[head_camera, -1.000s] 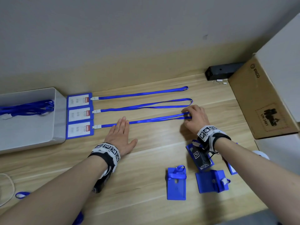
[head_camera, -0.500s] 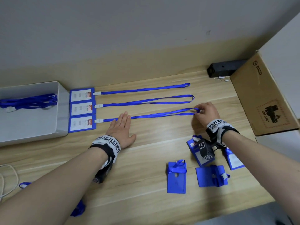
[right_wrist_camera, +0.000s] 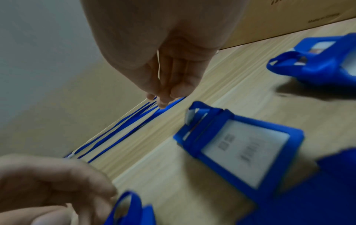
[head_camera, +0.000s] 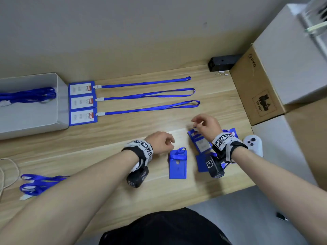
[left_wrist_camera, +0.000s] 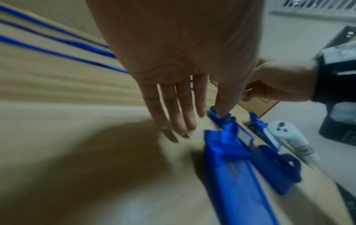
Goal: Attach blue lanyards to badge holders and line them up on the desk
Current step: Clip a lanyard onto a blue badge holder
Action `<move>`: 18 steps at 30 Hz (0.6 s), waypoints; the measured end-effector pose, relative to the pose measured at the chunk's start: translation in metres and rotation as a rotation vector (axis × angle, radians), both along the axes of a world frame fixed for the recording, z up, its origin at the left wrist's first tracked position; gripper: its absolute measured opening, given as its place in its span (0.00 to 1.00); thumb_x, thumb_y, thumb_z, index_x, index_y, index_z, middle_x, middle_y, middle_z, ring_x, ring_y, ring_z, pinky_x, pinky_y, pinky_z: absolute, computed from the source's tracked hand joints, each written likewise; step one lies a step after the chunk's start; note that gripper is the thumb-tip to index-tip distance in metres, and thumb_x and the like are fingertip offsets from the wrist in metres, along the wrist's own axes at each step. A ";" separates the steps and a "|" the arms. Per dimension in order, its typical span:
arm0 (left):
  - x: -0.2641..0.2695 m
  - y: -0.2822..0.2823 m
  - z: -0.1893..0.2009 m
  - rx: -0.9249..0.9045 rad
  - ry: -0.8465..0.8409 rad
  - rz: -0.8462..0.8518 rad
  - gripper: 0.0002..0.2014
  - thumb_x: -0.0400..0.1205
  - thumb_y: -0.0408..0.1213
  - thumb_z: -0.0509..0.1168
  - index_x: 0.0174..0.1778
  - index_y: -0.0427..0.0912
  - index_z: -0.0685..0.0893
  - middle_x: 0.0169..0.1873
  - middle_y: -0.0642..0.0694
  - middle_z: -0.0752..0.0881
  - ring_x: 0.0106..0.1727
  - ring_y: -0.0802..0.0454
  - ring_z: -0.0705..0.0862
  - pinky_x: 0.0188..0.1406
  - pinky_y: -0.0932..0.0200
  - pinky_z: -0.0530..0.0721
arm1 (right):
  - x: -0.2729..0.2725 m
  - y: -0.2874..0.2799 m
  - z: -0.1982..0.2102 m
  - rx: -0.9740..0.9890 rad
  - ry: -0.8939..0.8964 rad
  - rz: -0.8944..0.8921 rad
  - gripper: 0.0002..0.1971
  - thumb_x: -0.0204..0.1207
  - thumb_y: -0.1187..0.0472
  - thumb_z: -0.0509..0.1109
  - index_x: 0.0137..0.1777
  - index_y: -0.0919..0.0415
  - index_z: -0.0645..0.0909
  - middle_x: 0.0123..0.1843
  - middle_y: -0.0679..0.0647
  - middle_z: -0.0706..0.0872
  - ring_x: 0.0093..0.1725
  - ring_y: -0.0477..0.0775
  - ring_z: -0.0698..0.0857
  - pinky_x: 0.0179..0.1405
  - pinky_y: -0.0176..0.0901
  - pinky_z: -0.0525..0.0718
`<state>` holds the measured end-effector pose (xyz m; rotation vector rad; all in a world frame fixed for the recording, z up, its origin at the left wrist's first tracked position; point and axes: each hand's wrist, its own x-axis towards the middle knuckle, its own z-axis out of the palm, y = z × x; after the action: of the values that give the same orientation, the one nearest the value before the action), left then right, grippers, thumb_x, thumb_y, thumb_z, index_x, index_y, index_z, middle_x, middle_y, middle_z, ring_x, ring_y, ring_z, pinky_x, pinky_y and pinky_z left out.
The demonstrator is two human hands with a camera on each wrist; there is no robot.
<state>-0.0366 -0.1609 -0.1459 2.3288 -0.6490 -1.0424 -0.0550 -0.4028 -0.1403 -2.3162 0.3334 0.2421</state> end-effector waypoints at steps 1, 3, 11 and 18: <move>-0.011 -0.006 -0.006 0.013 0.035 0.002 0.14 0.77 0.47 0.68 0.58 0.52 0.86 0.47 0.56 0.88 0.52 0.52 0.86 0.54 0.57 0.82 | -0.008 0.003 -0.004 0.009 0.020 0.006 0.12 0.73 0.65 0.68 0.44 0.45 0.85 0.39 0.44 0.88 0.32 0.49 0.81 0.43 0.55 0.86; -0.029 -0.013 -0.018 0.034 0.042 0.020 0.11 0.76 0.46 0.69 0.54 0.53 0.87 0.48 0.54 0.88 0.51 0.50 0.85 0.53 0.56 0.83 | -0.022 0.010 -0.011 0.045 0.051 0.015 0.11 0.71 0.62 0.66 0.43 0.43 0.85 0.37 0.42 0.87 0.34 0.50 0.83 0.42 0.58 0.87; -0.044 0.018 -0.031 -0.069 0.105 0.533 0.03 0.77 0.33 0.74 0.43 0.45 0.89 0.32 0.50 0.86 0.36 0.53 0.81 0.43 0.60 0.79 | -0.044 0.057 -0.021 0.147 0.106 0.100 0.08 0.76 0.62 0.68 0.45 0.47 0.86 0.41 0.47 0.89 0.34 0.44 0.80 0.42 0.42 0.79; -0.027 0.086 0.007 -0.214 0.102 0.967 0.05 0.80 0.28 0.70 0.49 0.39 0.85 0.30 0.48 0.83 0.24 0.52 0.79 0.25 0.62 0.80 | -0.030 0.127 -0.011 0.312 0.189 0.279 0.10 0.68 0.44 0.71 0.40 0.48 0.86 0.38 0.51 0.89 0.39 0.53 0.84 0.45 0.54 0.83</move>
<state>-0.0633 -0.0745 -0.1385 1.9804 0.3885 -0.5739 -0.0853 -0.2754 -0.1512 -2.0280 0.0556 0.6105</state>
